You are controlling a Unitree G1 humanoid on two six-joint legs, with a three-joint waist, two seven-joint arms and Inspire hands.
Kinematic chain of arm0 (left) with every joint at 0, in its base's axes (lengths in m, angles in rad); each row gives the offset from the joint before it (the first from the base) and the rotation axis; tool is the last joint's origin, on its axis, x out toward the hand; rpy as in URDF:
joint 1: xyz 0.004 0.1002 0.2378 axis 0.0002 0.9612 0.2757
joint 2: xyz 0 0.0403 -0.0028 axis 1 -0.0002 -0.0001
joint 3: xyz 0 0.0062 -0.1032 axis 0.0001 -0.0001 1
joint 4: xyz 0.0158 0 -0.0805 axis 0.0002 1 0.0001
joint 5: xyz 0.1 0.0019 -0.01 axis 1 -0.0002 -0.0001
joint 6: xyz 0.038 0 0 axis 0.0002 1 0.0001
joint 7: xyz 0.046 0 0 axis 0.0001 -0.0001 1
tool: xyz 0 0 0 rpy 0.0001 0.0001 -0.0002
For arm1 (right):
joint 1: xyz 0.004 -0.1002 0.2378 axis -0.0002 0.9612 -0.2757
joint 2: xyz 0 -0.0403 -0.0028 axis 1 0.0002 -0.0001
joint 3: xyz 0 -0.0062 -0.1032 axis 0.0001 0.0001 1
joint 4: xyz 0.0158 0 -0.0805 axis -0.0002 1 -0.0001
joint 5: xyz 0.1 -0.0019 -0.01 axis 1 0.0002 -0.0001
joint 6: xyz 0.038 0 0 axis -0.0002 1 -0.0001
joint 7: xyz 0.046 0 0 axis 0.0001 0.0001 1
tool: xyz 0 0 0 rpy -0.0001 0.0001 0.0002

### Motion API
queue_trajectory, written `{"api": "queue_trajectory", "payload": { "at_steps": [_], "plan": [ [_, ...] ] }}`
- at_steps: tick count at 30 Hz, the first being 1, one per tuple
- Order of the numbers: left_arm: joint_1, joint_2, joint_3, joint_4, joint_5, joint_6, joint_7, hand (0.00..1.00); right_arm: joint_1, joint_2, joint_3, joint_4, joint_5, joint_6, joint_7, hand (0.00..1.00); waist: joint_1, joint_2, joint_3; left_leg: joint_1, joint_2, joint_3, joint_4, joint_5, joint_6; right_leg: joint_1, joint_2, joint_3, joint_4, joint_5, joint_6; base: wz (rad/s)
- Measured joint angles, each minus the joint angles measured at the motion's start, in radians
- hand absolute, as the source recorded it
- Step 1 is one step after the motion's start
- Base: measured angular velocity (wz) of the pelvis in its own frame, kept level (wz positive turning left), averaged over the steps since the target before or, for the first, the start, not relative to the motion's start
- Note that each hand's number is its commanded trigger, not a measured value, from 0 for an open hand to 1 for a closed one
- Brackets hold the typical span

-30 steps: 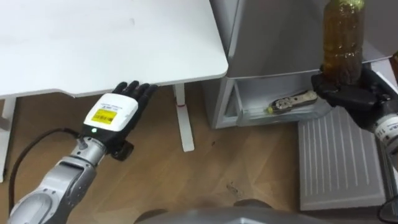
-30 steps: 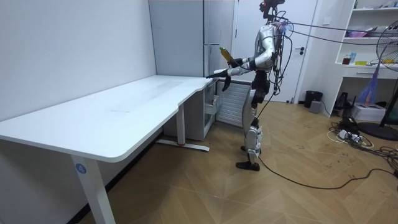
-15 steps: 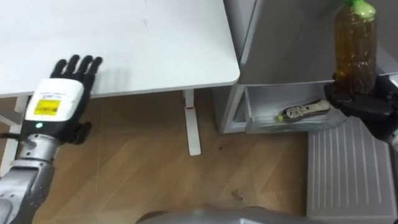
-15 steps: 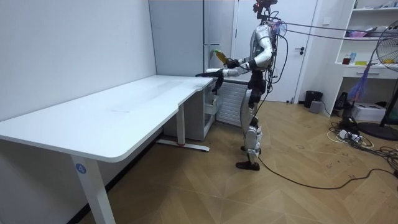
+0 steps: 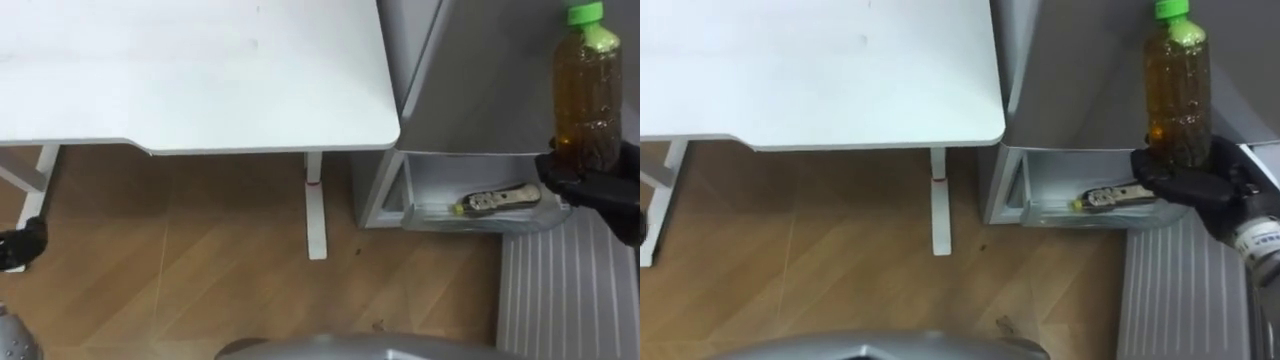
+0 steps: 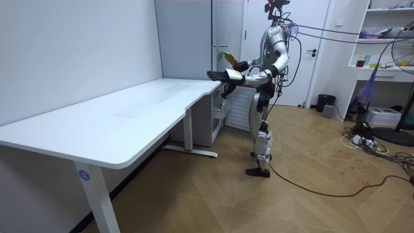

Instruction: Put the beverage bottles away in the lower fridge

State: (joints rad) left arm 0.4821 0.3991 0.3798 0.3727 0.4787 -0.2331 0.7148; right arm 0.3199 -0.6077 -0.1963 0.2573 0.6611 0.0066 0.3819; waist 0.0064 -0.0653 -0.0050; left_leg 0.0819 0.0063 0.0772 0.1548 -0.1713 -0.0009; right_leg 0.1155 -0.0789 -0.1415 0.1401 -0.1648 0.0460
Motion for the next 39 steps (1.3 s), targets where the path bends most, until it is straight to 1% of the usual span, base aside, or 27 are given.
{"api": "queue_trajectory", "payload": {
  "at_steps": [2, 3, 4, 6, 7, 9, 10, 12, 14, 15, 16, 17, 18, 20, 21, 22, 23, 25, 26, 27, 29, 30, 31, 33, 34, 36, 39],
  "plan": [
    [0.017, -0.01, 0.005, 0.037, -0.091, 0.002, 0.002, 0.0, 0.0, 0.0, -0.001, -0.002, -0.002, 0.009, -0.001, 1.0, 0.001, -0.001, -0.001, 0.001, -0.001, -0.004, 0.0, 0.0, 0.0, 0.0, 0.0, 0.0, 0.001, 0.0, 0.0, 0.0],
    [0.02, -0.027, 0.012, 0.063, -0.153, 0.004, 0.002, 0.0, 0.0, 0.0, -0.003, -0.005, -0.003, 0.016, -0.002, 1.0, 0.002, -0.002, -0.0008, 0.002, -0.002, -0.005, -0.002, 0.0, 0.0, 0.003, 0.0, -0.001, 0.0, 0.0, 0.001, 0.0],
    [0.026, -0.035, 0.012, 0.074, -0.187, 0.005, 0.002, 0.0, 0.0, 0.0, -0.004, -0.006, -0.003, 0.019, -0.003, 1.0, 0.002, -0.002, -0.0009, 0.002, -0.002, -0.006, -0.002, 0.0, 0.0, 0.007, 0.0, -0.003, 0.0, -0.001, 0.001, 0.05],
    [0.031, -0.051, 0.011, 0.158, -0.282, 0.007, 0.002, 0.0, 0.002, 0.003, -0.004, -0.006, 0.0, 0.024, -0.004, 1.0, 0.0, -0.003, -0.0016, 0.004, -0.002, -0.011, -0.001, 0.0, 0.0, 0.015, 0.0, -0.009, -0.005, 0.0, 0.001, 0.07],
    [0.03, -0.057, 0.011, 0.177, -0.301, 0.01, 0.002, 0.0, 0.002, 0.003, -0.004, -0.006, 0.002, 0.026, -0.004, 1.0, -0.001, -0.004, -0.0015, 0.003, -0.002, -0.013, -0.001, 0.0, 0.0, 0.015, 0.0, -0.011, -0.005, 0.0, 0.001, 0.06],
    [0.029, -0.078, 0.011, 0.218, -0.386, 0.032, 0.001, 0.0, 0.004, 0.019, -0.005, -0.006, 0.007, 0.03, -0.018, 1.0, 0.002, -0.004, -0.0011, 0.002, -0.002, -0.015, 0.0, 0.0, 0.0, 0.022, 0.0, -0.014, -0.005, 0.0, 0.001, 0.05],
    [0.029, -0.08, 0.011, 0.225, -0.413, 0.035, 0.001, 0.0, 0.007, 0.028, -0.005, -0.006, 0.011, 0.03, -0.023, 1.0, 0.001, -0.004, -0.0006, 0.001, -0.002, -0.017, 0.001, 0.0, 0.0, 0.023, 0.0, -0.016, -0.005, 0.0, 0.001, 0.09],
    [0.028, -0.082, 0.011, 0.24, -0.517, 0.052, 0.001, 0.0, 0.014, 0.048, -0.005, -0.009, 0.031, 0.044, -0.041, 1.0, 0.004, -0.003, -0.0001, 0.0, -0.003, -0.026, 0.006, -0.001, -0.001, 0.021, 0.0, -0.023, -0.005, -0.001, 0.001, 0.09],
    [0.028, -0.093, 0.011, 0.252, -0.59, 0.06, 0.0, 0.0, 0.016, 0.05, -0.005, -0.011, 0.054, 0.06, -0.054, 1.0, 0.007, 0.0, 0.0024, 0.0, -0.003, -0.025, 0.01, -0.005, 0.0, 0.022, -0.001, -0.022, -0.005, -0.001, 0.001, 0.0],
    [0.028, -0.1, 0.007, 0.279, -0.624, 0.068, -0.003, 0.0, 0.019, 0.055, -0.005, -0.011, 0.072, 0.064, -0.069, 1.0, 0.008, 0.007, 0.0032, 0.0, -0.003, -0.024, 0.011, -0.008, 0.001, 0.026, -0.001, -0.022, -0.005, -0.002, 0.002, 0.0],
    [0.028, -0.101, -0.001, 0.3, -0.64, 0.074, -0.008, 0.0, 0.02, 0.059, -0.005, -0.011, 0.091, 0.072, -0.076, 1.0, 0.008, 0.007, 0.0042, 0.001, -0.004, -0.024, 0.011, -0.008, 0.001, 0.027, -0.002, -0.022, -0.006, -0.002, 0.003, 0.0],
    [0.028, -0.104, -0.017, 0.337, -0.678, 0.087, -0.027, 0.0, 0.021, 0.077, -0.006, -0.01, 0.132, 0.084, -0.092, 1.0, 0.004, 0.011, 0.0001, 0.002, -0.005, -0.025, 0.011, -0.008, 0.001, 0.029, -0.003, -0.024, -0.006, -0.002, 0.003, 0.0],
    [0.028, -0.112, -0.034, 0.368, -0.714, 0.105, -0.055, 0.0, 0.021, 0.1, -0.014, -0.01, 0.164, 0.094, -0.11, 1.0, 0.003, 0.013, -0.0004, 0.003, -0.005, -0.025, 0.012, -0.008, 0.001, 0.029, -0.004, -0.024, -0.005, -0.002, 0.003, 0.0],
    [0.027, -0.123, -0.065, 0.417, -0.757, 0.131, -0.119, 0.0, 0.022, 0.128, -0.022, -0.001, 0.201, 0.103, -0.124, 1.0, 0.001, 0.018, -0.0008, 0.002, -0.006, -0.025, 0.012, -0.008, 0.002, 0.029, -0.005, -0.027, -0.005, -0.003, 0.004, 0.02],
    [0.024, -0.127, -0.083, 0.458, -0.762, 0.151, -0.163, 0.0, 0.024, 0.143, -0.022, 0.012, 0.215, 0.106, -0.136, 1.0, 0.001, 0.02, -0.0011, 0.001, -0.006, -0.026, 0.014, -0.009, 0.002, 0.03, -0.005, -0.029, -0.005, -0.003, 0.004, 0.04],
    [0.021, -0.132, -0.087, 0.477, -0.761, 0.161, -0.183, 0.0, 0.024, 0.148, -0.022, 0.016, 0.216, 0.109, -0.145, 1.0, 0.0, 0.02, -0.0011, 0.0, -0.006, -0.027, 0.014, -0.009, 0.002, 0.029, -0.005, -0.029, -0.005, -0.003, 0.004, 0.05],
    [0.015, -0.146, -0.095, 0.519, -0.76, 0.178, -0.216, 0.0, 0.024, 0.159, -0.024, 0.027, 0.214, 0.116, -0.16, 1.0, -0.003, 0.022, -0.0011, -0.002, -0.007, -0.029, 0.015, -0.009, 0.002, 0.029, -0.005, -0.029, -0.006, -0.004, 0.005, 0.03],
    [0.004, -0.157, -0.129, 0.587, -0.761, 0.206, -0.28, 0.0, 0.025, 0.177, -0.025, 0.047, 0.214, 0.118, -0.183, 1.0, -0.006, 0.026, -0.0004, -0.007, -0.007, -0.026, 0.022, -0.01, 0.003, 0.027, -0.006, -0.029, -0.005, -0.006, 0.006, 0.06],
    [-0.005, -0.169, -0.138, 0.613, -0.761, 0.231, -0.329, 0.0, 0.025, 0.19, -0.028, 0.057, 0.214, 0.127, -0.204, 1.0, -0.011, 0.026, -0.0007, -0.018, -0.007, -0.026, 0.03, -0.012, 0.004, 0.023, -0.006, -0.034, -0.005, -0.006, 0.007, 0.11],
    [-0.007, -0.178, -0.15, 0.622, -0.761, 0.25, -0.375, 0.0, 0.024, 0.201, -0.028, 0.072, 0.214, 0.128, -0.22, 1.0, -0.013, 0.027, -0.0003, -0.022, -0.007, -0.026, 0.031, -0.012, 0.004, 0.022, -0.007, -0.037, -0.005, -0.006, 0.007, 0.11],
    [-0.009, -0.193, -0.164, 0.623, -0.761, 0.274, -0.428, 0.0, 0.02, 0.219, -0.028, 0.105, 0.217, 0.129, -0.246, 1.0, -0.012, 0.027, -0.0001, -0.022, -0.007, -0.026, 0.031, -0.012, 0.004, 0.023, -0.007, -0.038, -0.005, -0.008, 0.008, 0.05],
    [-0.011, -0.196, -0.181, 0.625, -0.761, 0.288, -0.466, 0.0, 0.013, 0.232, -0.028, 0.121, 0.224, 0.134, -0.27, 1.0, -0.013, 0.027, -0.0002, -0.024, -0.007, -0.026, 0.031, -0.012, 0.004, 0.026, -0.008, -0.039, -0.004, -0.009, 0.007, 0.05],
    [-0.014, -0.196, -0.191, 0.625, -0.761, 0.296, -0.481, 0.0, 0.013, 0.238, -0.028, 0.122, 0.239, 0.139, -0.286, 1.0, -0.012, 0.028, 0.0006, -0.025, -0.007, -0.026, 0.033, -0.012, 0.004, 0.025, -0.008, -0.039, -0.003, -0.01, 0.007, 0.03],
    [-0.034, -0.197, -0.225, 0.63, -0.761, 0.317, -0.524, 0.0, 0.012, 0.271, -0.028, 0.123, 0.296, 0.14, -0.347, 1.0, -0.01, 0.035, 0.0036, -0.026, -0.007, -0.024, 0.034, -0.014, 0.003, 0.025, -0.008, -0.041, -0.003, -0.01, 0.008, 0.0],
    [-0.039, -0.197, -0.233, 0.63, -0.761, 0.319, -0.534, 0.0, 0.011, 0.28, -0.028, 0.123, 0.312, 0.14, -0.36, 1.0, -0.011, 0.038, 0.0042, -0.027, -0.007, -0.024, 0.034, -0.014, 0.003, 0.025, -0.008, -0.042, -0.003, -0.011, 0.008, 0.0],
    [-0.062, -0.199, -0.252, 0.627, -0.759, 0.32, -0.566, 0.0, 0.009, 0.317, -0.026, 0.126, 0.35, 0.139, -0.409, 1.0, -0.014, 0.042, 0.0068, -0.027, -0.007, -0.025, 0.034, -0.015, 0.002, 0.022, -0.009, -0.049, -0.004, -0.014, 0.008, 0.06],
    [-0.075, -0.206, -0.267, 0.613, -0.759, 0.32, -0.597, 0.0, 0.0, 0.344, -0.019, 0.166, 0.39, 0.138, -0.444, 1.0, -0.016, 0.043, 0.0075, -0.026, -0.007, -0.024, 0.034, -0.018, 0.001, 0.021, -0.01, -0.051, -0.003, -0.019, 0.008, 0.02]
  ]
}}
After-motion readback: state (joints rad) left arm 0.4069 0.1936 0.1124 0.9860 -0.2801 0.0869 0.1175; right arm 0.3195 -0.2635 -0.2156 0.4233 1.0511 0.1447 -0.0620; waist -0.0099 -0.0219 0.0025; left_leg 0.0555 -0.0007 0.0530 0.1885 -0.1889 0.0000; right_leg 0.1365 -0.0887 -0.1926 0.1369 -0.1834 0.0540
